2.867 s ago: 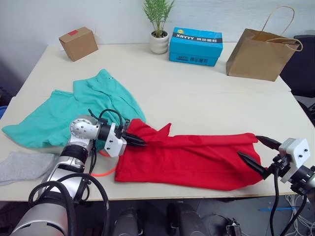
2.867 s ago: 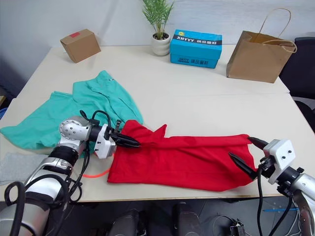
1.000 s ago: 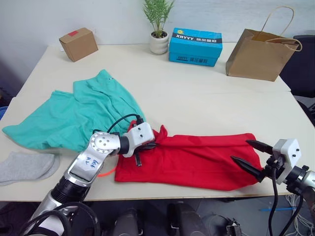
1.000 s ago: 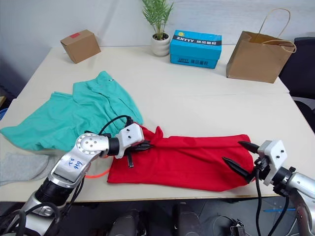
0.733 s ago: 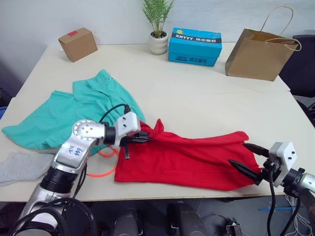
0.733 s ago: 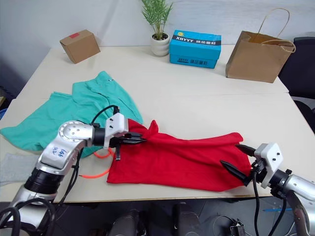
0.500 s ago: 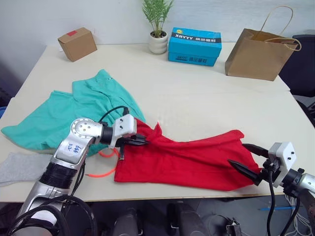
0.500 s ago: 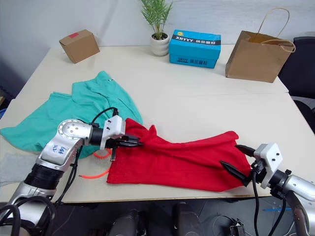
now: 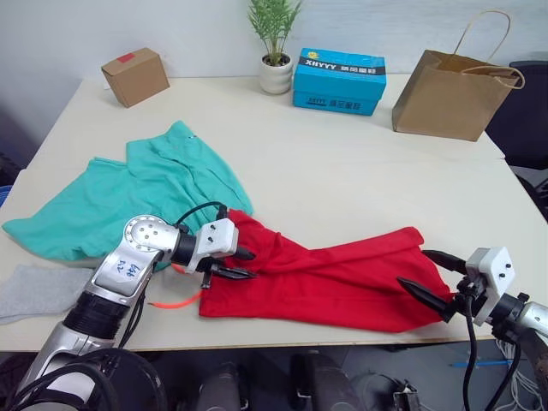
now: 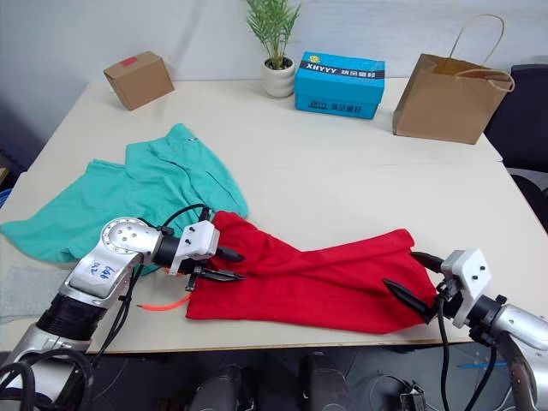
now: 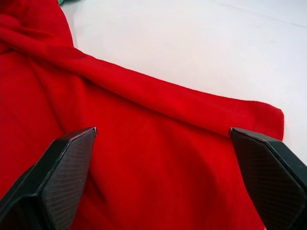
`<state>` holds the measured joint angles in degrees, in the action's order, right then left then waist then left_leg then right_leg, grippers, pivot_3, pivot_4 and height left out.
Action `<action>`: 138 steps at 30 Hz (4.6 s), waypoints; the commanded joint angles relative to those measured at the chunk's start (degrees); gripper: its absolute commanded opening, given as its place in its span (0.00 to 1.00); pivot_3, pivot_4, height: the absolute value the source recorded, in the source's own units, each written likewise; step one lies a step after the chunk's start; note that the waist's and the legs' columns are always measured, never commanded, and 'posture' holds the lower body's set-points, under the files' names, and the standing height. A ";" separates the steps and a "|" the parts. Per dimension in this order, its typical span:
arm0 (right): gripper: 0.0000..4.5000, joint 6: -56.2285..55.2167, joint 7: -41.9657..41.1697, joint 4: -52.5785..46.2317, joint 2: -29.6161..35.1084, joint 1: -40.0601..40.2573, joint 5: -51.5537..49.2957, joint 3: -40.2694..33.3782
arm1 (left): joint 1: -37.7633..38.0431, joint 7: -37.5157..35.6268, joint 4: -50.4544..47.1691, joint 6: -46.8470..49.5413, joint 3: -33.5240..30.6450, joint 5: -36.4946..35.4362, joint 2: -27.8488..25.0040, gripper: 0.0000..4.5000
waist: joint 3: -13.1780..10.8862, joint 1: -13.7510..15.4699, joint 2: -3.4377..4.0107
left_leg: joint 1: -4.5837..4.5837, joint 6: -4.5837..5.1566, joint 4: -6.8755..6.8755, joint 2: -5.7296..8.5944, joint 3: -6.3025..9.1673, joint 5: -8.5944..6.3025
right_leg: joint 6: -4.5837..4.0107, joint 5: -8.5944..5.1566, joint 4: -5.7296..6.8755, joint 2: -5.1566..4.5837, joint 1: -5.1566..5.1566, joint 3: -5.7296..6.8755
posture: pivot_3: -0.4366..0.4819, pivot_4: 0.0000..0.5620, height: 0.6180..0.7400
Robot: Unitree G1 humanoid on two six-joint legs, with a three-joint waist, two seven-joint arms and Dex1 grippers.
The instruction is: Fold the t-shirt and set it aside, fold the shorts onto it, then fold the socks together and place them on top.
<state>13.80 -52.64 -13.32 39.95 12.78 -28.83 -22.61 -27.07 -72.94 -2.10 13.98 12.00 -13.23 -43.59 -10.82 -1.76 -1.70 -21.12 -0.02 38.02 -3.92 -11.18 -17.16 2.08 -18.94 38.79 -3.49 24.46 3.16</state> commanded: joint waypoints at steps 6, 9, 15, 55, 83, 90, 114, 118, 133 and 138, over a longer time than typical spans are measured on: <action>1.00 -0.61 -0.51 -0.97 -0.10 -0.07 -0.28 -0.08 | 1.93 4.32 -2.20 -1.62 -0.74 2.59 0.61 0.56 | 0.01 0.32 0.01 | -0.04 0.06 0.02 0.04 0.01 -0.03 | 0.00 0.00 -0.05 -0.05 -0.01 0.00 | 0.48 0.27 1.00; 1.00 -0.73 -0.82 -0.77 -0.05 -0.20 -0.12 0.08 | 3.05 4.97 -2.77 -2.88 0.23 3.70 1.40 0.52 | 0.01 0.23 0.01 | -0.04 0.07 0.01 0.03 0.00 -0.03 | 0.01 0.00 -0.06 -0.03 -0.01 0.00 | 0.48 0.27 1.00; 1.00 -0.79 -1.16 -0.44 0.07 -0.72 0.14 0.27 | 4.14 6.38 -2.52 -5.77 1.53 6.89 1.82 0.13 | 0.01 0.13 0.01 | -0.02 0.06 0.00 0.01 0.00 -0.03 | 0.00 0.00 -0.05 -0.01 0.00 0.00 | 0.48 0.27 1.00; 1.00 -0.46 -2.03 1.04 0.65 0.33 1.36 1.02 | 6.32 -8.73 -0.82 -27.81 -2.50 -0.80 -5.73 0.16 | 0.01 0.05 0.02 | -0.05 0.08 -0.02 -0.01 -0.02 -0.06 | 0.00 0.00 -0.11 0.00 0.00 0.01 | 0.48 0.27 1.00; 1.00 13.88 -24.49 64.67 14.50 -64.02 19.82 28.64 | 7.38 11.57 -12.12 6.62 -9.33 -14.53 5.36 0.86 | -0.01 -0.36 0.08 | -0.05 -0.02 -0.06 -0.17 -0.24 -0.09 | -0.08 -0.02 -0.16 0.15 0.15 -0.12 | 0.48 0.27 1.00; 1.00 8.73 -29.39 74.33 12.12 -69.77 26.43 32.69 | 8.00 11.53 -12.01 5.24 -8.62 -12.37 5.49 0.86 | 0.00 -0.33 0.09 | -0.07 -0.01 0.02 -0.14 -0.27 -0.10 | -0.07 -0.01 -0.15 0.08 0.14 -0.13 | 0.48 0.27 1.00; 0.01 -2.88 -32.33 61.12 13.19 -59.76 21.70 22.09 | 6.98 8.42 -8.59 0.47 -9.02 -15.10 10.74 0.87 | 0.00 -1.25 0.10 | -0.07 -0.04 -0.01 -0.16 -0.25 -0.12 | -0.07 -0.01 -0.11 0.09 0.14 -0.12 | 0.48 0.27 1.00; 0.01 -7.86 -30.38 55.25 13.95 -52.65 19.25 17.93 | 7.77 8.64 -8.88 1.06 -9.35 -15.30 10.66 0.87 | 0.00 -1.22 0.10 | -0.05 -0.04 0.03 -0.16 -0.23 -0.11 | -0.06 0.00 -0.11 0.09 0.10 -0.11 | 0.48 0.27 1.00; 0.01 -35.68 -16.79 42.24 7.78 -29.23 13.40 6.33 | 8.68 7.83 -8.52 3.12 -10.03 -15.67 9.63 0.87 | 0.01 -1.32 0.11 | 0.04 -0.04 0.05 -0.15 -0.26 -0.11 | -0.01 0.02 -0.06 0.12 0.05 -0.17 | 0.48 0.27 1.00; 0.01 -38.59 -13.75 42.05 7.35 -25.40 13.64 5.48 | 8.00 6.72 -7.17 3.07 -10.24 -15.21 8.18 0.87 | 0.01 -1.16 0.11 | 0.03 -0.05 0.02 -0.16 -0.23 -0.11 | -0.01 0.02 -0.11 0.12 0.05 -0.15 | 0.48 0.27 1.00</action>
<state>-23.55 -67.64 29.73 47.13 -12.97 -14.08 -14.99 -18.53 -65.97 -8.38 17.39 2.70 -27.72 -35.16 -10.81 -2.92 -1.59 -21.09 -0.07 38.05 -4.05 -11.42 -17.27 2.07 -18.92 38.68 -3.40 24.50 3.01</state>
